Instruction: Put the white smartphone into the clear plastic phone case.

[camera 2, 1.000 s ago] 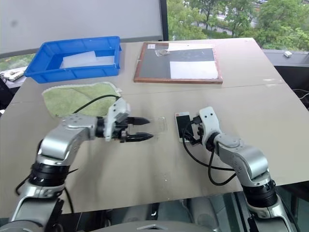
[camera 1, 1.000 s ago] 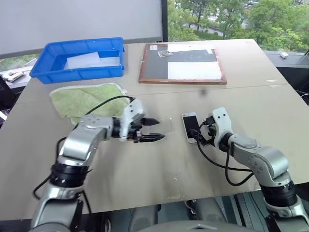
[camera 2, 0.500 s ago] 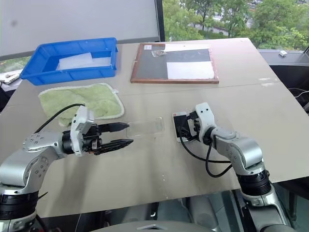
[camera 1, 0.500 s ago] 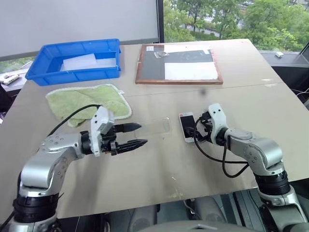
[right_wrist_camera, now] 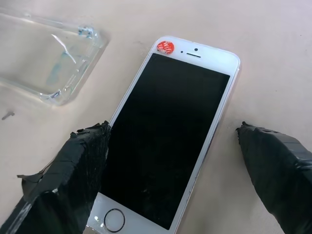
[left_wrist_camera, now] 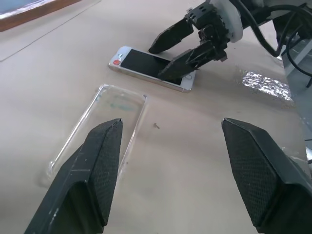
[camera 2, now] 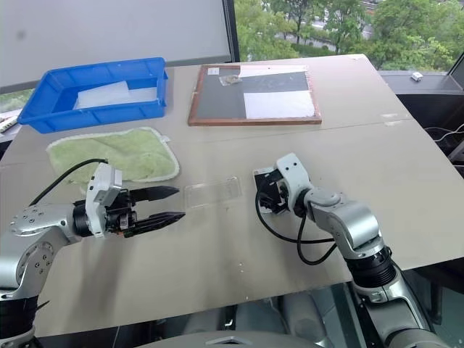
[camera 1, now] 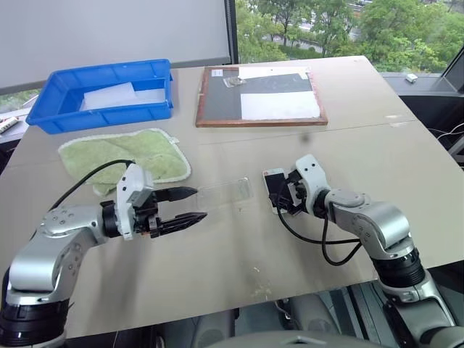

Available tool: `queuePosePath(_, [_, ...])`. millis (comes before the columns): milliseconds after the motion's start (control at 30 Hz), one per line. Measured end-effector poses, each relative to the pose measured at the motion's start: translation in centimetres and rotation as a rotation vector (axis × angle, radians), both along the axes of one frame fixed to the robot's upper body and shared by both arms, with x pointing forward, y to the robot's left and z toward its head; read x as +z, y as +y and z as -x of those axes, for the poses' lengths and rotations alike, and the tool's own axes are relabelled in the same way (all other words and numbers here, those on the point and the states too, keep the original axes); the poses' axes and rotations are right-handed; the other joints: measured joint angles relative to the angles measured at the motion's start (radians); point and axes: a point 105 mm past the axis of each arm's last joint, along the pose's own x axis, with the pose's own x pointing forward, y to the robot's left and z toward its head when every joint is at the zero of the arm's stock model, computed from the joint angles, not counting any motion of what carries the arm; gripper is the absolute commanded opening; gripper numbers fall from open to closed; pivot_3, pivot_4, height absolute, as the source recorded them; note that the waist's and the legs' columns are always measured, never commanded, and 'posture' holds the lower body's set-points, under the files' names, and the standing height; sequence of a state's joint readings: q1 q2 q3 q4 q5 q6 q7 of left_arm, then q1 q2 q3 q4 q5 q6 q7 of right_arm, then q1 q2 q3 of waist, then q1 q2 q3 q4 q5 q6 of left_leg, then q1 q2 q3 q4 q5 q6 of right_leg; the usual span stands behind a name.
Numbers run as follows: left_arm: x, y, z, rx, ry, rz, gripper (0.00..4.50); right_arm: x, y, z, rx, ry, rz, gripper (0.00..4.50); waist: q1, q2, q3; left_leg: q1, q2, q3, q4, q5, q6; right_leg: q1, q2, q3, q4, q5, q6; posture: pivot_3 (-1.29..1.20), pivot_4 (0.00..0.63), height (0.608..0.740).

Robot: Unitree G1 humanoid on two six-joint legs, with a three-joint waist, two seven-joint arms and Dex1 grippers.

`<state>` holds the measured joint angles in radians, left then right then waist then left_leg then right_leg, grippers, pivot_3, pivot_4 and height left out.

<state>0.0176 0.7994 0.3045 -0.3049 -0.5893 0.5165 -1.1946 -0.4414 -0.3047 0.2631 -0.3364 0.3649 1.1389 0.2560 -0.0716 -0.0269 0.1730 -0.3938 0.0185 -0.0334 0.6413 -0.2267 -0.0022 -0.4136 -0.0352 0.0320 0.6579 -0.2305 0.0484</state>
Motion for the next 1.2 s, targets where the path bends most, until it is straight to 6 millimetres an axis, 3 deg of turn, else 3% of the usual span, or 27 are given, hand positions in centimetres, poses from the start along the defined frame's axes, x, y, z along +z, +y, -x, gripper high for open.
queuePosePath(100, [-0.9,0.6,0.3,0.013,0.024,0.008,3.31,-0.2,0.5,0.1,-0.01,0.003,-0.012,4.5,0.001,-0.003,-0.002,0.001,0.003,0.0,-0.001,0.0,0.0,0.0,0.001,0.0,0.0,-0.001,-0.002,0.0,0.15,0.74])
queuePosePath(367, [-0.8,0.7,0.2,0.019,0.013,0.005,3.31,-1.3,0.6,0.3,-0.058,0.003,-0.019,4.5,0.001,-0.01,-0.009,0.005,0.004,0.0,-0.006,0.0,0.0,0.0,0.002,0.001,0.0,-0.001,-0.006,0.0,0.15,0.74])
queuePosePath(400, [-0.8,0.7,0.2,0.019,0.013,0.005,3.37,-1.5,0.6,0.3,-0.065,-0.002,-0.02,4.11,0.001,-0.012,-0.01,0.006,0.004,0.0,-0.006,0.0,0.0,0.001,0.002,0.001,0.0,-0.002,-0.006,0.0,0.15,0.74])
queuePosePath(467, [-0.8,0.7,0.2,0.02,0.015,0.005,3.37,-1.7,0.6,0.2,-0.07,-0.008,-0.02,3.77,0.002,-0.014,-0.012,0.008,0.005,0.0,-0.007,0.0,0.0,0.001,0.001,0.002,0.0,-0.002,-0.006,0.0,0.15,0.74])
queuePosePath(567, [-0.8,0.6,0.2,0.016,0.016,0.004,3.37,-1.5,0.6,0.0,-0.103,-0.007,-0.056,2.55,0.004,-0.014,-0.012,0.009,0.005,-0.001,-0.007,0.0,0.0,0.002,0.001,0.003,-0.001,-0.002,-0.006,0.0,0.15,0.74])
queuePosePath(700, [-0.8,0.1,0.0,-0.005,0.017,0.002,3.37,-1.3,0.8,0.0,-0.115,0.008,-0.103,2.55,0.001,-0.013,-0.012,0.009,0.006,0.001,-0.009,0.0,0.0,0.001,0.001,0.005,-0.001,-0.002,-0.006,0.0,0.15,0.74])
queuePosePath(800, [-1.0,0.0,0.1,-0.012,0.024,0.003,3.37,-1.1,1.1,0.0,-0.102,0.015,-0.11,3.36,0.0,-0.013,-0.011,0.009,0.005,0.001,-0.01,0.0,0.0,0.0,0.003,0.006,-0.001,-0.002,-0.006,0.0,0.15,0.74])
queuePosePath(867, [-1.0,0.0,0.0,-0.012,0.024,0.003,3.37,-1.0,1.6,0.2,-0.071,0.015,-0.098,4.31,0.0,-0.013,-0.011,0.009,0.006,0.001,-0.011,0.0,0.0,0.0,0.003,0.006,-0.001,-0.002,-0.007,0.0,0.15,0.74])
queuePosePath(900, [-1.0,0.0,-0.1,-0.011,0.024,0.004,3.37,-1.0,1.9,0.3,-0.059,0.016,-0.095,4.42,0.0,-0.013,-0.011,0.01,0.006,0.001,-0.011,0.0,0.0,0.0,0.003,0.006,-0.001,-0.002,-0.007,0.0,0.15,0.74])
queuePosePath(1200, [-1.2,-0.3,-0.2,-0.018,0.027,0.01,3.37,-1.0,1.6,0.2,-0.012,0.011,0.013,4.42,0.001,-0.013,-0.011,0.009,0.007,0.001,-0.01,0.0,-0.001,0.0,0.002,0.006,-0.002,-0.002,-0.007,0.0,0.15,0.74])
